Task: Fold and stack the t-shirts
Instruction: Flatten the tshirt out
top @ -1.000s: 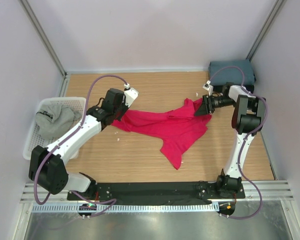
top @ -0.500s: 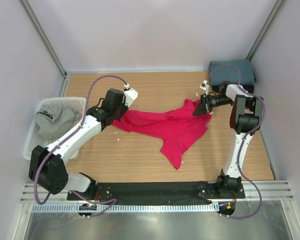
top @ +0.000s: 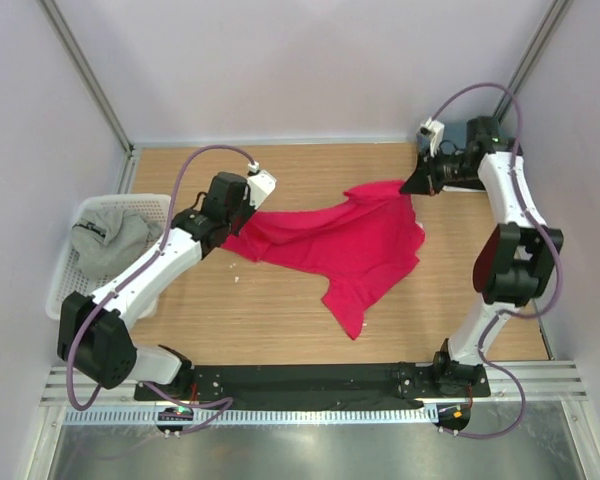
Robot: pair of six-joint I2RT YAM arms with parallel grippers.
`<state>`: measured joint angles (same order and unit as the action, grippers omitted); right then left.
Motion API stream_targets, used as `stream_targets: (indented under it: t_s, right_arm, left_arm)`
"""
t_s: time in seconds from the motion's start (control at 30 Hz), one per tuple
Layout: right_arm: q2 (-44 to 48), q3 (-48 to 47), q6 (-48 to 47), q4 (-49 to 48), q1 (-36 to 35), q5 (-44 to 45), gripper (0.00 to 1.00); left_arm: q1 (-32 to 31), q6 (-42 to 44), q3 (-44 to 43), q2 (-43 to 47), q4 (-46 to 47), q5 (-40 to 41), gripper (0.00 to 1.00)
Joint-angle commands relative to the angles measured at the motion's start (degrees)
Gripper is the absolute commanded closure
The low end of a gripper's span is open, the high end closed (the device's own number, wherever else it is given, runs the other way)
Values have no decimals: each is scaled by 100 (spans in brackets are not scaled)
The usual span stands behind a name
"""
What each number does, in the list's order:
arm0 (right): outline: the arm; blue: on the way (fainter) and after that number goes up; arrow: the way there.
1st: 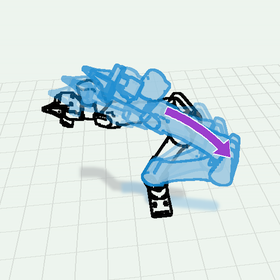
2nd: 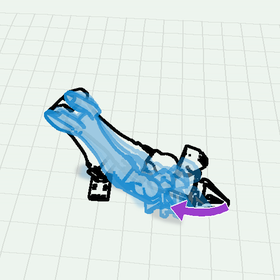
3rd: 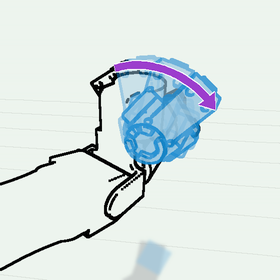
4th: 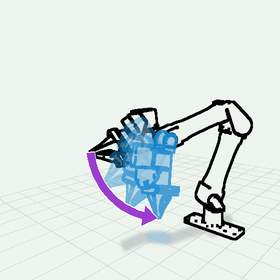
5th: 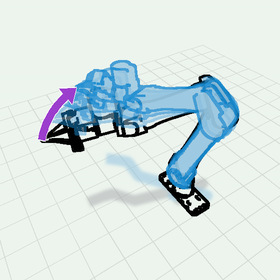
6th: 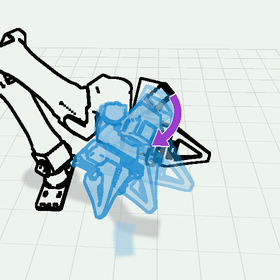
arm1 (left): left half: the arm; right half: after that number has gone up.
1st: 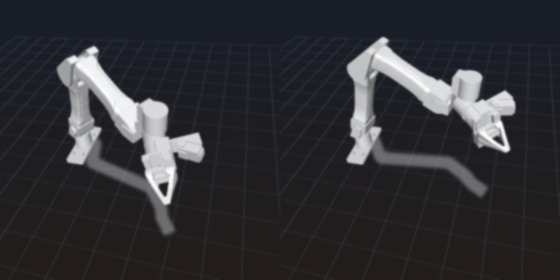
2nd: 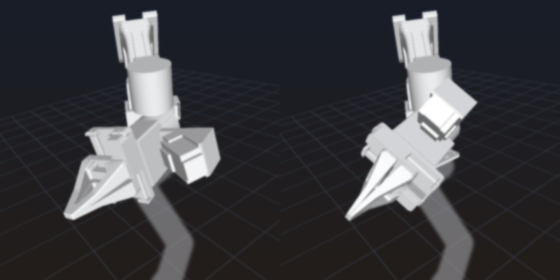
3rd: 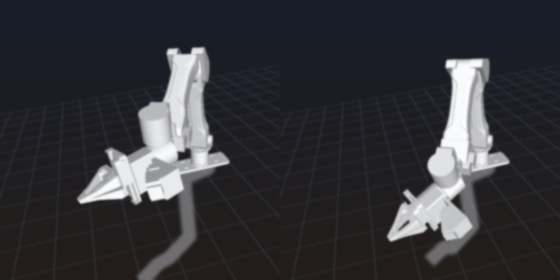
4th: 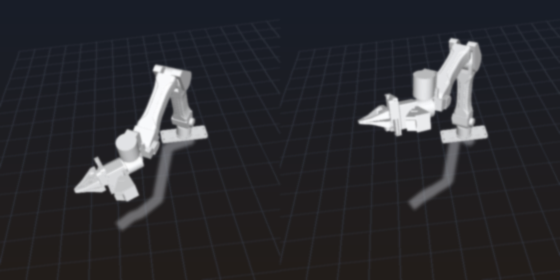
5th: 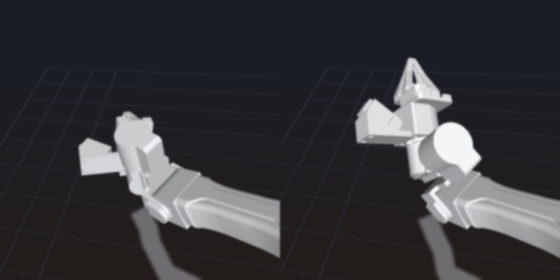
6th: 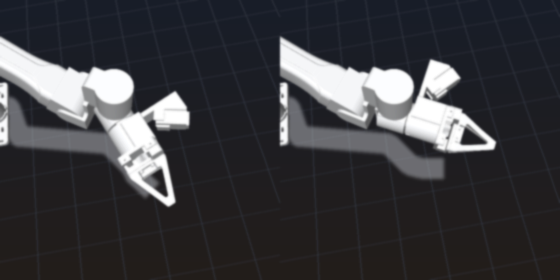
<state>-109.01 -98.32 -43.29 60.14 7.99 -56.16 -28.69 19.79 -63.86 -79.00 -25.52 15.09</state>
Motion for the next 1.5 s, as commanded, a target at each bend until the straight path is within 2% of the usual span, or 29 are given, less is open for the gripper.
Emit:
stream_targets:
  t_s: [0.0,0.2,0.3,0.33,0.4,0.43,0.53,0.57,0.6,0.63,0.73,0.77,0.8,0.83,0.87,0.9,0.93,1.0,1.13,1.17,1.3,1.37,1.47]
  right_arm:
    - [950,-152,917,-1045,1,193,98]
    - [952,50,1446,-979,-86,150,98]
    - [1161,716,1638,-951,-393,-167,99]
    - [1259,1362,1848,-1134,-490,-228,99]
    - [1417,2042,2409,-1968,-710,-360,98]
    - [1496,2541,2839,-2223,-1007,-378,99]
    - [1445,2862,3281,-2918,-1605,-238,99]
    - [1409,2819,3300,-3112,-1712,-176,95]
    - [1383,2740,3327,-3201,-1791,-115,77]
    - [1365,2548,3327,-3262,-1862,-53,67]
    - [1496,2249,2793,-3404,-1880,647,52]
    - [1575,2256,2086,-3386,-1871,929,47]
    - [1820,2334,1748,-3456,-1880,1671,43]
    - [1987,2709,1510,-3665,-1880,2035,37]
    - [2198,2992,1238,-4207,-1880,2413,24]
    - [2548,3273,617,-4438,-1880,2661,1]
    - [2743,3824,185,-4641,-1897,3037,0]
    - [2772,3953,-771,-4504,-1906,3190,0]
    - [2807,4294,-1717,-4449,-1941,3313,0]
    - [2763,4374,-1666,-5067,-1968,3740,0]
    - [2403,4708,-1788,-6636,-1994,4174,0]
    - [2218,4542,-1649,-6691,-2055,4061,0]
    - [2305,3980,-878,-6070,-2187,3596,0]
  left_arm:
    - [39,148,-487,122,205,161,100]
    - [39,95,-549,262,135,82,100]
    - [47,95,-523,359,135,64,100]
    - [39,78,-523,385,135,64,100]
    - [47,51,-505,403,135,47,100]
    - [47,34,-470,394,144,38,100]
    - [47,7,-417,351,205,11,100]
    - [47,-10,-409,298,214,11,100]
    - [47,-19,-408,280,214,11,100]
    - [47,-28,-408,254,223,3,100]
    - [47,-45,-408,254,197,-24,100]
    - [39,-54,-408,254,196,-50,100]
    - [47,-72,-408,271,179,-50,100]
    - [47,-63,-400,289,179,-50,100]
    - [39,-72,-382,298,179,-50,100]
    - [47,-63,-347,315,179,-50,100]
    - [47,-63,-321,315,187,-42,100]
    - [39,-54,-251,298,214,2,100]
    - [47,-72,-198,219,240,46,100]
    - [39,-72,-206,201,240,29,100]
    - [47,-160,-311,52,170,-50,100]
    - [39,-195,-390,-53,100,-59,100]
    - [39,-186,-391,-54,56,29,100]
